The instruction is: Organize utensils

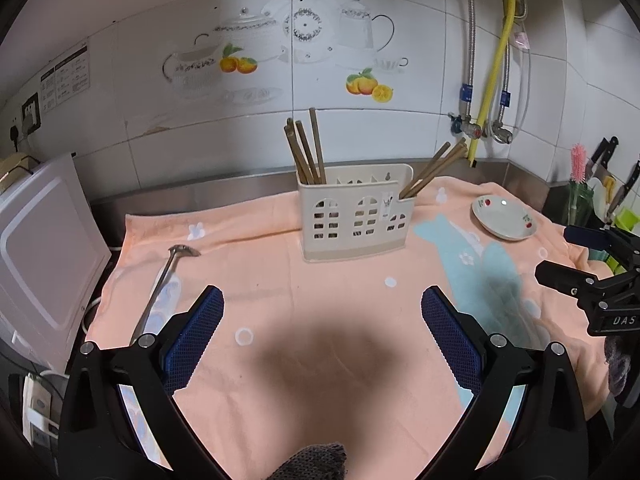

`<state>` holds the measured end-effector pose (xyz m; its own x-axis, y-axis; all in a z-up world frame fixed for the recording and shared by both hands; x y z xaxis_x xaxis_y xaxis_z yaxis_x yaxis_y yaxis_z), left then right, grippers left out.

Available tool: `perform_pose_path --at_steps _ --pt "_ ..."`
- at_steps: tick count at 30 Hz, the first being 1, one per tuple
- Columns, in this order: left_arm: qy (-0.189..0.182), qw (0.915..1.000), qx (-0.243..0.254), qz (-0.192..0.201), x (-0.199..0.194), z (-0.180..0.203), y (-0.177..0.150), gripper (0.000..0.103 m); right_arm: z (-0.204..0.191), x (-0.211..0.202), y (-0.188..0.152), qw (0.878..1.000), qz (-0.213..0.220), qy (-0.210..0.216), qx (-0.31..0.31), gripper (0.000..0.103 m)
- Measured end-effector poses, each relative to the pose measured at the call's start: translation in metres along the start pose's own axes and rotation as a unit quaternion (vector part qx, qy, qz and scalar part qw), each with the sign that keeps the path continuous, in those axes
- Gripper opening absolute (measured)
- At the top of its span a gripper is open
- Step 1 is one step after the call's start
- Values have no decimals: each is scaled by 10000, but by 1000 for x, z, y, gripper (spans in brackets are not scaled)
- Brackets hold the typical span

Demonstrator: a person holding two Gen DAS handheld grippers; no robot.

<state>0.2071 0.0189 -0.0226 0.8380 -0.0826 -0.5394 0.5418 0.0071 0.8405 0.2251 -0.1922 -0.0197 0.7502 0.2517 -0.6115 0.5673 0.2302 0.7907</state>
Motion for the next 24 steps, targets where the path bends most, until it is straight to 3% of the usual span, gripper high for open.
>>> perform_pose_path --at_steps 24 --pt "-47 9996 -129 -248 -8 -4 -41 98 -5 -16 -31 9999 -31 50 127 95"
Point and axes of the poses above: each gripper's, at about its wrist camera, not at the fingertips, and x roughly the way its jaws point, z to its right, y to its top, the point moved 8 cm from there along x, roughly the way its jaws point, and after that the axes turned 3 degrees about -x, right-handed, at the moved point
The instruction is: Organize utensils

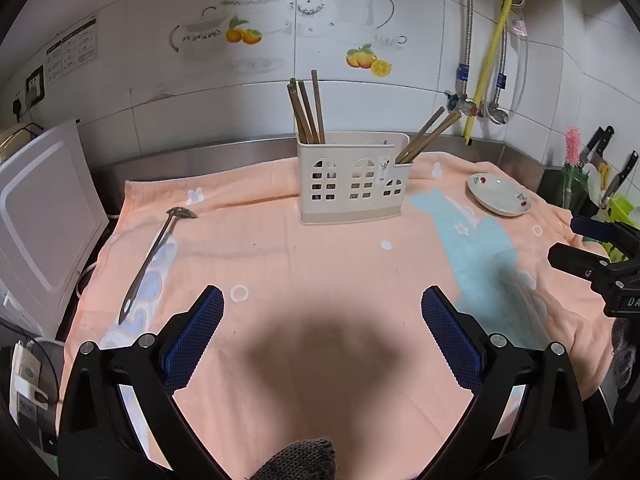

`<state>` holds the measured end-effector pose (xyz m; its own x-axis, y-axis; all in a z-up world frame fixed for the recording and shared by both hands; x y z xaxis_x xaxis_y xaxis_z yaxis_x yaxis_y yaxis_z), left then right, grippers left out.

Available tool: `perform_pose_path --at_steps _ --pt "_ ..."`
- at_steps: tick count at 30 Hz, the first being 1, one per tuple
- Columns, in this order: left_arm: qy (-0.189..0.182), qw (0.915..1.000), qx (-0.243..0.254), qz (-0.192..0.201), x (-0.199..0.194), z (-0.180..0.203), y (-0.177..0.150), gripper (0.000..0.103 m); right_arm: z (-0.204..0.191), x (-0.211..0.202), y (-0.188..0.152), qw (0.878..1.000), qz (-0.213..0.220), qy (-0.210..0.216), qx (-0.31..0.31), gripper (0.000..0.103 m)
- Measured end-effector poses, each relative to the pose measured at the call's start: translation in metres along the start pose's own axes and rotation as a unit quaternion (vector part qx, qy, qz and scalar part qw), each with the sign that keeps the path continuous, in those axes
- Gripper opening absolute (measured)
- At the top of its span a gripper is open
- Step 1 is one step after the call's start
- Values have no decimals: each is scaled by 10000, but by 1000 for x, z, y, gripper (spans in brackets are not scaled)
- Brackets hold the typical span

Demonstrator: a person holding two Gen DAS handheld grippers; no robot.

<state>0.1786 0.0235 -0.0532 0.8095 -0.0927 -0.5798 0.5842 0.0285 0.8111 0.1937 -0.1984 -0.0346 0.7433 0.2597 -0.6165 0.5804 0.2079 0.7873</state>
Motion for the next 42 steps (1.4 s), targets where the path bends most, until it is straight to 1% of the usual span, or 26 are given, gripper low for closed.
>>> perform_pose_path --at_steps 23,42 --pt "45 9999 -37 118 -14 1 -6 98 -2 -5 -8 10000 17 32 3 95" --pt "-29 9998 -51 186 -23 7 -6 98 -5 -8 -11 10000 16 77 -13 95"
Point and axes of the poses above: each gripper's, at about its wrist camera, not at the fingertips, and x roughly the way its jaws point, z to its right, y to its top, the point moved 8 cm from there along x, roughly the way its jaws point, and after that the axes turned 3 degrees about -x, right-handed, at the moved point
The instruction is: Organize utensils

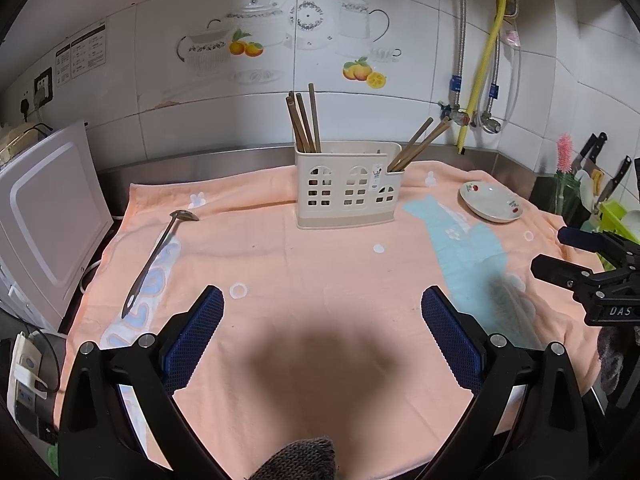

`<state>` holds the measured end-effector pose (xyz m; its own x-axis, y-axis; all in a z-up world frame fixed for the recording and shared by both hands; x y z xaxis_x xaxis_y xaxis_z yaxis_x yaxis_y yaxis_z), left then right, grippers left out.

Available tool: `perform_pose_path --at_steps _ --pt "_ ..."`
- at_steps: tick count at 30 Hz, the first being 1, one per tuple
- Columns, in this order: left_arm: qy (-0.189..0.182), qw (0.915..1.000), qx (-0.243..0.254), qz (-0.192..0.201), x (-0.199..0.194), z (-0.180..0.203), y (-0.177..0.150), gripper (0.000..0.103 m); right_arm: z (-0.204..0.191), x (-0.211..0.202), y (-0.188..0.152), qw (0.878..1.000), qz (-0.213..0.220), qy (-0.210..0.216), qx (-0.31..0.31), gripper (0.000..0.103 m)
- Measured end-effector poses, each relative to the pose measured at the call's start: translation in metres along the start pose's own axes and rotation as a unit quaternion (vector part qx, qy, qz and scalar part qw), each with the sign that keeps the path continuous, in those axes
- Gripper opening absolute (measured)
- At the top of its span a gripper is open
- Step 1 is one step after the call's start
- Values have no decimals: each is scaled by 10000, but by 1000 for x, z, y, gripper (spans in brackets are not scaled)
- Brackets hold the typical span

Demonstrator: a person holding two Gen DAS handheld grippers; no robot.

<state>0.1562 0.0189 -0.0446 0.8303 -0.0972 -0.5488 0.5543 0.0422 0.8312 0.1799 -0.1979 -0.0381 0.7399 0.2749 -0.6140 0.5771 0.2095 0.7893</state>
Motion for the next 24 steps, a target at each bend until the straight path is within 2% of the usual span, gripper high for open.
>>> perform_pose_path --at_steps 24 --pt "-29 10000 17 -11 -1 4 -2 98 -3 1 -1 10000 4 37 9 95"
Point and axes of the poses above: each gripper's, at about its wrist camera, not at the fingertips, and x roughly the way its jaws point, z to its right, y to its top, the point moved 8 cm from there along x, roughly the way its jaws point, and after that the axes turned 3 degrees about -x, right-handed, at the moved point
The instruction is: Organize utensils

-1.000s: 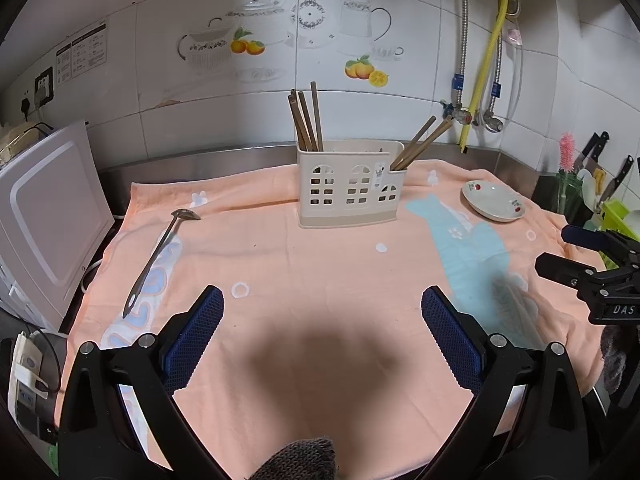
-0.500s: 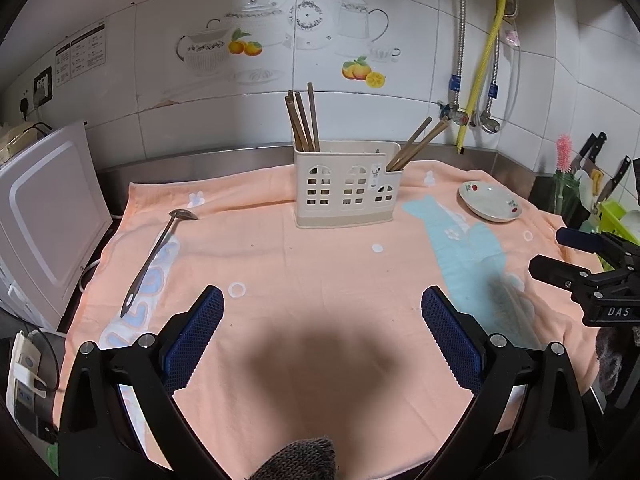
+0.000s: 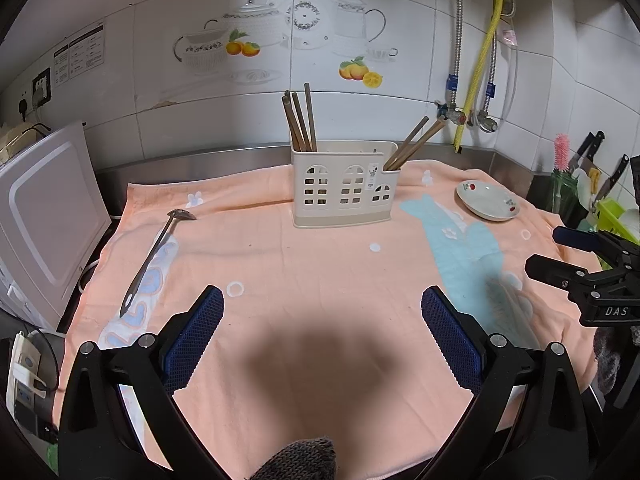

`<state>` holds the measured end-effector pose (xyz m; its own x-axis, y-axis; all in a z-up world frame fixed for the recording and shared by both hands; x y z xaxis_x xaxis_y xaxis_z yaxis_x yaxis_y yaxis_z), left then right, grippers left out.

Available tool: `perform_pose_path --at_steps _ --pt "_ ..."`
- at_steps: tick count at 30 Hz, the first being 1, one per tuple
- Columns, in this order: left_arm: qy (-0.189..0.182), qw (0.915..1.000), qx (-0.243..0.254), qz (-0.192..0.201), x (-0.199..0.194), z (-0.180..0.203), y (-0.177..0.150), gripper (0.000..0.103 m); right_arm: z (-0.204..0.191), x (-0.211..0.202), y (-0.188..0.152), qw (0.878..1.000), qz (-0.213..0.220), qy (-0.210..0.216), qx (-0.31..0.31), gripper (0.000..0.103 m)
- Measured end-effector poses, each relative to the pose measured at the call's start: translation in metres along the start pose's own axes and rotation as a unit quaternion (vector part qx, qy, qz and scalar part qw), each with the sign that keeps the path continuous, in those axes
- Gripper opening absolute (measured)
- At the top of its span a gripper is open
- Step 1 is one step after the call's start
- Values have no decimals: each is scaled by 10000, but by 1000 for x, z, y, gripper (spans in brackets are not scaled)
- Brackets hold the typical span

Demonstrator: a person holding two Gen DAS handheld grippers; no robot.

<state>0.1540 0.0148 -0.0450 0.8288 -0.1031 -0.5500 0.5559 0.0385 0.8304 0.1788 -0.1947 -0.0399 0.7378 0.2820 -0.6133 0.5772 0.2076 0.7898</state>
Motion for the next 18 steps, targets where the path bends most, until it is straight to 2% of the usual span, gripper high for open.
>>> perform_pose_path --at_steps 18 --pt "-15 10000 3 -19 0 2 -3 98 0 0 0 10000 0 7 11 95"
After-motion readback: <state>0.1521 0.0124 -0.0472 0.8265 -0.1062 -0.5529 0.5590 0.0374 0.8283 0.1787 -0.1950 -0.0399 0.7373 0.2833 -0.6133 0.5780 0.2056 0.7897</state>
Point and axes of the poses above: each gripper's, at about its wrist camera, not at the fingertips, and x roughly the way its jaws point, z to its right, y to its top, the point moved 8 cm from there along x, roughly the way its jaws point, and after that the axes turned 3 degrees about -x, right-handed, at the moved point
